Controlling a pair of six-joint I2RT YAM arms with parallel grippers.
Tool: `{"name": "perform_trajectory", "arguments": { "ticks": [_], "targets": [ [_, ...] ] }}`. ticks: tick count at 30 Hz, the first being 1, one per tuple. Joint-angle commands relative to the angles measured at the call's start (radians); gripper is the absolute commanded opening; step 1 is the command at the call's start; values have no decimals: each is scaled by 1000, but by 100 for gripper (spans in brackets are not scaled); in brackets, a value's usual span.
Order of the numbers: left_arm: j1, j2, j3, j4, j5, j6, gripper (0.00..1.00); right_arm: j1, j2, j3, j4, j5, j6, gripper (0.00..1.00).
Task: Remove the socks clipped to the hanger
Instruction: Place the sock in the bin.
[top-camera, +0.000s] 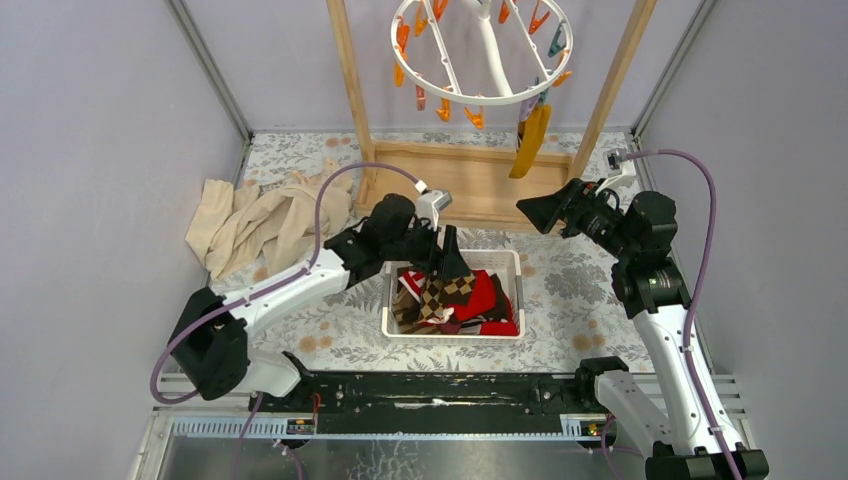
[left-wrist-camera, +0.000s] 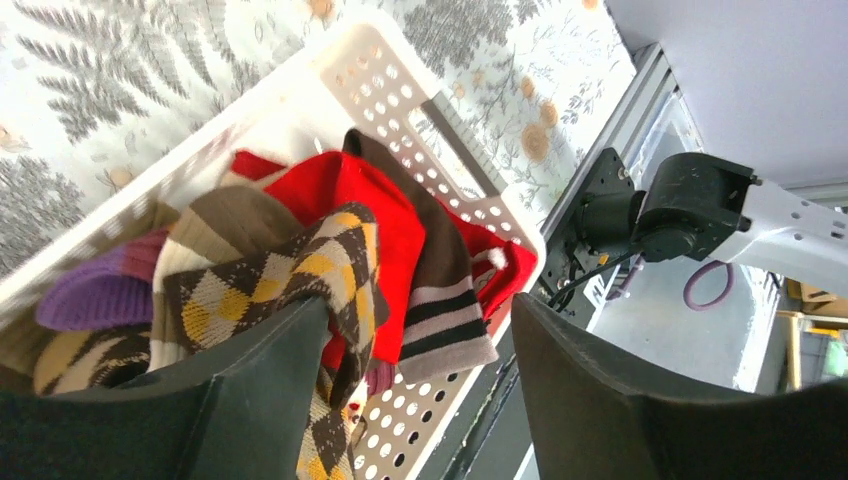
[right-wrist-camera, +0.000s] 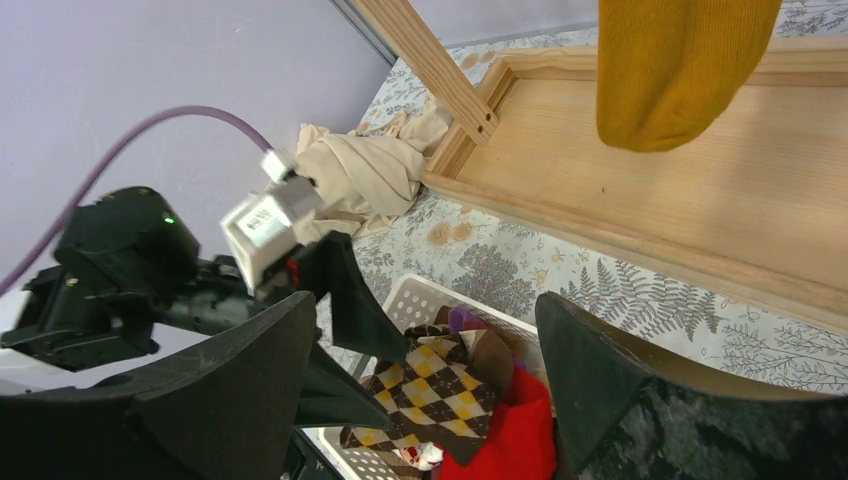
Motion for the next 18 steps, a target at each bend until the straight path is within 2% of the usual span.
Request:
{"name": "perform_trajectory", "arguments": {
  "ticks": [1,3,4,11,18],
  "targets": [
    [-8,-61,102,-117,-38,60,78,-5,-15,16,26,-36,4,88],
    [-8,-79,131,-158,-38,68,95,-5,-15,16,26,-34,6,87],
    [-9,-87,144,-178,-38,72,98,-5,-16,17,27,-35,9,87],
    [-11,-144,178,-276,-43,84,99,-5,-11,13,35,-43,18,87],
    [-22,-190,102,-298,-38,70,99,-5,-17,2,8,-46,3,87]
  ]
}}
